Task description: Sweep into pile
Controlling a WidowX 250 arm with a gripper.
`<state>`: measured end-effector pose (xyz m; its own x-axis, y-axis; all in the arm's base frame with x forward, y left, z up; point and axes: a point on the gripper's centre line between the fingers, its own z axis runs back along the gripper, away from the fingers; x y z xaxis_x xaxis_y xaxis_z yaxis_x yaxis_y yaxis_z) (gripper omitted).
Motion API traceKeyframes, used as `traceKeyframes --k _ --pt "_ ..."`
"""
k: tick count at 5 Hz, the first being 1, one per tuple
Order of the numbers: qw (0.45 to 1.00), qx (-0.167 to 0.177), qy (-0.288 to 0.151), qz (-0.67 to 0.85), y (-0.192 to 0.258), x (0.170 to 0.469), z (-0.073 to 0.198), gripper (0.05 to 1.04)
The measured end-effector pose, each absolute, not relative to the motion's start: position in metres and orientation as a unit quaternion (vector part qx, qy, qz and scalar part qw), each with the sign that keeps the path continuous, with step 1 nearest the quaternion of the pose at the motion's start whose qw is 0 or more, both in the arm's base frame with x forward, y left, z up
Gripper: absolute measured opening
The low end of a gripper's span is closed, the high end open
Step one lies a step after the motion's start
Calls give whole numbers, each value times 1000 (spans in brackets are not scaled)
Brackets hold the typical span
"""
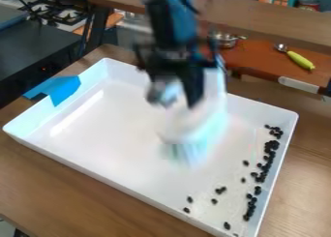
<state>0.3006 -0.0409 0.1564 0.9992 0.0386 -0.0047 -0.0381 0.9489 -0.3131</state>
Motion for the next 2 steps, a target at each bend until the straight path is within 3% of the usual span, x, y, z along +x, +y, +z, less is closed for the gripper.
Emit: traceKeyframes --k 1,2 --pt "983 -179 -22 30 -5 303 185 486" --pt "990 -127 -38 43 42 307 190 486"
